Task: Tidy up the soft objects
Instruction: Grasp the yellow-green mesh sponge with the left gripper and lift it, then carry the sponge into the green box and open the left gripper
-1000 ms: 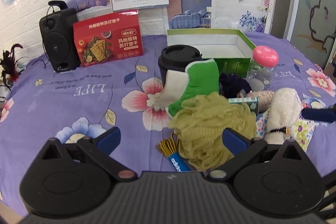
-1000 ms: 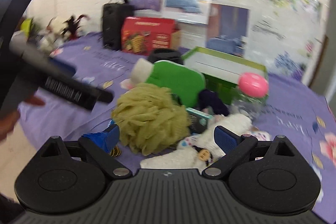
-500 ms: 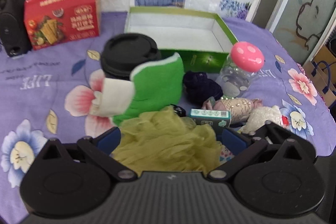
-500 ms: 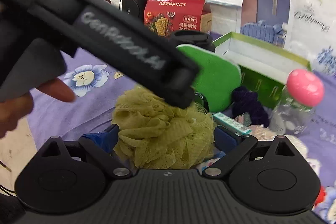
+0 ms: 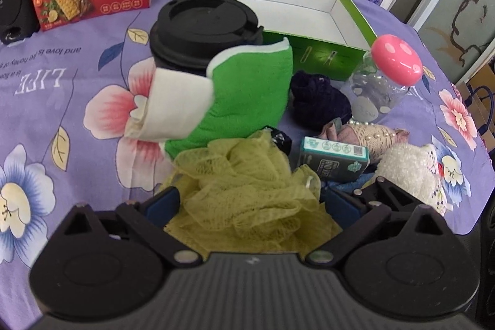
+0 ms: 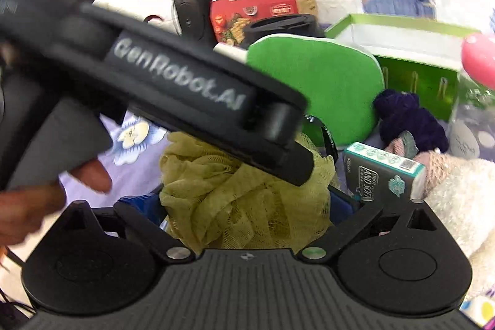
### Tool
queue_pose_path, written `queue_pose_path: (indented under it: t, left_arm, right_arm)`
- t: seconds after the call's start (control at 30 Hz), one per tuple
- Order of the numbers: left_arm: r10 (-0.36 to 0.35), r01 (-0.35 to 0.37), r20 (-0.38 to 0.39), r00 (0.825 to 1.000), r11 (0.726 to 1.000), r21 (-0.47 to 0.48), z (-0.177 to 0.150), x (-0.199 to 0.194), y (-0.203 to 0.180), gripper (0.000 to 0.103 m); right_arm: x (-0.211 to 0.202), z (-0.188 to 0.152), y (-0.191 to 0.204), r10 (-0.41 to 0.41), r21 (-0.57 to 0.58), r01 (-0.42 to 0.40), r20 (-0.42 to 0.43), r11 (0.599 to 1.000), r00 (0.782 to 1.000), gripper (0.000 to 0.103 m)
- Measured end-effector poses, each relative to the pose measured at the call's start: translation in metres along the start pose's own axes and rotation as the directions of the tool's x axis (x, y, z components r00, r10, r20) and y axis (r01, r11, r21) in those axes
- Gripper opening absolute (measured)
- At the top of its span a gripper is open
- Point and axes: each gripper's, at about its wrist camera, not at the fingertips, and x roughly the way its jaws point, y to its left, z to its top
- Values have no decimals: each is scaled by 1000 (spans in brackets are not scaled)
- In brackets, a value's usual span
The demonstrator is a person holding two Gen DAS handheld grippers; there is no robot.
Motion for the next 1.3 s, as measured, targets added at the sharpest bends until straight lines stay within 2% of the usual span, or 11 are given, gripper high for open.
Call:
queue_pose_path:
  t: [0.1, 0.17, 0.27, 0.33, 0.57, 0.77, 0.93, 1.0, 1.03, 1.13, 1.3]
  left_arm:
    - [-6, 6, -8, 1000, 1000, 4, -2, 0, 1, 82]
    - [1, -1, 9, 1000, 1000, 5, -4, -4, 2, 68]
    - [-31, 31, 45, 998, 999, 5, -5, -19, 2, 57]
    - [-45, 42, 81, 996, 999, 30, -5, -32, -3, 55]
    - [-115, 97, 219, 969, 991, 92, 20, -86, -22, 53]
    - [-127, 66, 347, 929, 981, 180, 85, -104, -50, 53]
    - [-145, 87, 359, 922, 981, 174, 158, -70, -51, 54]
    - [-158, 121, 325, 932, 984, 132, 186, -48, -43, 55]
    - [-164, 134, 315, 935, 984, 115, 196, -37, -38, 72]
    - [-102, 90, 322, 941, 995, 54, 213, -17, -24, 76]
    - [7, -8, 377, 926, 1000, 1, 208, -22, -9, 76]
  right_arm:
    - [1, 0, 5, -10, 1, 10, -5, 1000, 1000, 88]
    - [-4, -2, 2, -4, 36, 2, 53, 999, 999, 84]
    - [-16, -8, 3, 15, 52, -21, 101, 998, 995, 72]
    - [-27, -8, 4, 24, 60, -32, 132, 998, 991, 61]
    - [-75, 25, 21, -27, -53, 44, 276, 998, 961, 60]
    - [-89, 88, -4, -77, -142, 135, 351, 981, 933, 61]
    - [-67, 145, -48, -148, -196, 216, 313, 957, 938, 61]
    - [-52, 157, -70, -154, -185, 207, 264, 961, 952, 64]
    - [-41, 164, -83, -154, -162, 195, 235, 967, 960, 64]
    - [-28, 166, -106, -185, -106, 211, 216, 972, 959, 64]
    - [-45, 157, -116, -225, -65, 252, 283, 966, 932, 65]
